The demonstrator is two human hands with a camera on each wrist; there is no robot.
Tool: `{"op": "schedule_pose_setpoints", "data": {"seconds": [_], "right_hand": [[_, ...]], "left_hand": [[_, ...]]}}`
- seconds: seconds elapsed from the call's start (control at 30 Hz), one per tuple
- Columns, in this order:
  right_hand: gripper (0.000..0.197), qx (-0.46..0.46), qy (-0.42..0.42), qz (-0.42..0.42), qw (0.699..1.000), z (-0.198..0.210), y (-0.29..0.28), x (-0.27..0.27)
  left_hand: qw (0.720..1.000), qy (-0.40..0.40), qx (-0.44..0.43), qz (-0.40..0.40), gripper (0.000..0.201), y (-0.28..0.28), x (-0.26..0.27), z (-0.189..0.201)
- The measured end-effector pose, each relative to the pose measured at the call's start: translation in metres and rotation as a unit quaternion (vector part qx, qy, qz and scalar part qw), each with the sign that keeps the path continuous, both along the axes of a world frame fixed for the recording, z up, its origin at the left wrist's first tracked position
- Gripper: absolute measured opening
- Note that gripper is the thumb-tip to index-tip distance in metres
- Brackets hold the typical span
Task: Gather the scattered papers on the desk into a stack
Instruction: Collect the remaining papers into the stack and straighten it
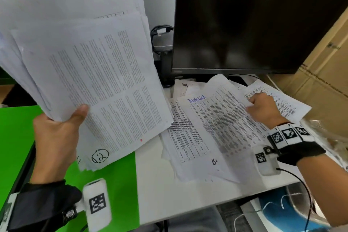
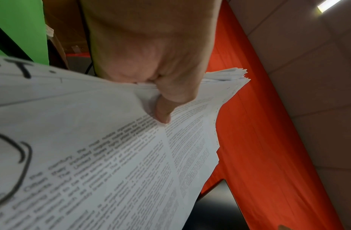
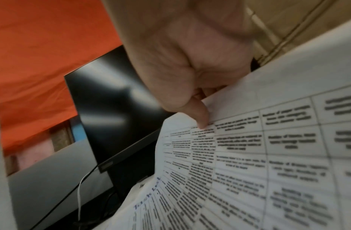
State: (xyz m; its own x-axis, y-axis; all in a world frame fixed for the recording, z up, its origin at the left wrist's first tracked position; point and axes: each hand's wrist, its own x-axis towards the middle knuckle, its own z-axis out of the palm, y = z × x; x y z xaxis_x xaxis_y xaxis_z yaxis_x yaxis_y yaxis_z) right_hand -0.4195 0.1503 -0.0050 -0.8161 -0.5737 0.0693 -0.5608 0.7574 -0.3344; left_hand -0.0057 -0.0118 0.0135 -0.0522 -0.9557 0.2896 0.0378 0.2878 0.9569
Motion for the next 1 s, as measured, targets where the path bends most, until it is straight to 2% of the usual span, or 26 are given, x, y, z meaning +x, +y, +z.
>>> {"op": "schedule_pose_setpoints", "data": {"seconds": [0.1, 0.2, 0.3, 0.37, 0.5, 0.6, 0.67, 0.7, 0.77, 0.87, 0.9, 0.97, 1.0], "right_hand": [[0.009, -0.050, -0.020, -0.020, 0.998, 0.004, 0.009, -0.010], [0.008, -0.134, -0.104, -0.064, 0.984, 0.009, 0.016, -0.015], [0.019, -0.169, -0.185, -0.052, 0.967, 0.008, 0.013, -0.002], [0.028, -0.122, -0.189, -0.021, 0.974, -0.001, 0.002, 0.016], [0.031, 0.046, -0.128, 0.040, 0.990, -0.038, -0.027, 0.041], [0.054, 0.141, -0.071, 0.051, 0.986, -0.061, -0.042, 0.049], [0.061, 0.131, -0.060, 0.040, 0.989, -0.064, -0.047, 0.053], [0.059, 0.117, -0.084, 0.029, 0.989, -0.062, -0.049, 0.055], [0.048, 0.091, -0.127, 0.024, 0.987, -0.059, -0.051, 0.054], [0.029, 0.069, -0.139, 0.021, 0.988, -0.055, -0.050, 0.051], [0.030, 0.052, -0.141, 0.016, 0.988, -0.053, -0.047, 0.050], [0.048, 0.009, -0.145, -0.009, 0.989, -0.047, -0.039, 0.044], [0.052, 0.002, -0.140, -0.023, 0.990, -0.043, -0.035, 0.040]], "left_hand": [[1.000, 0.012, 0.007, 0.007, 0.021, 0.003, 0.001, 0.002], [0.999, 0.034, 0.021, 0.012, 0.020, -0.004, 0.003, -0.003], [0.998, 0.046, 0.033, 0.012, 0.019, -0.006, 0.004, -0.004], [0.998, 0.039, 0.038, 0.012, 0.018, -0.003, 0.003, -0.004], [0.999, 0.020, 0.038, 0.013, 0.020, 0.003, 0.002, -0.001], [0.999, 0.006, 0.034, 0.008, 0.023, 0.010, 0.001, 0.002], [1.000, 0.003, 0.027, 0.008, 0.025, 0.012, 0.000, 0.002], [1.000, 0.004, 0.026, 0.007, 0.026, 0.013, -0.001, 0.002], [1.000, 0.012, 0.029, 0.003, 0.026, 0.013, -0.002, 0.000], [0.999, 0.033, 0.042, -0.003, 0.022, 0.008, -0.001, -0.006], [0.998, 0.039, 0.048, -0.002, 0.019, 0.006, -0.001, -0.007], [0.997, 0.054, 0.061, -0.004, 0.014, 0.002, -0.001, -0.011], [0.996, 0.061, 0.066, -0.003, 0.018, 0.002, -0.002, -0.012]]}}
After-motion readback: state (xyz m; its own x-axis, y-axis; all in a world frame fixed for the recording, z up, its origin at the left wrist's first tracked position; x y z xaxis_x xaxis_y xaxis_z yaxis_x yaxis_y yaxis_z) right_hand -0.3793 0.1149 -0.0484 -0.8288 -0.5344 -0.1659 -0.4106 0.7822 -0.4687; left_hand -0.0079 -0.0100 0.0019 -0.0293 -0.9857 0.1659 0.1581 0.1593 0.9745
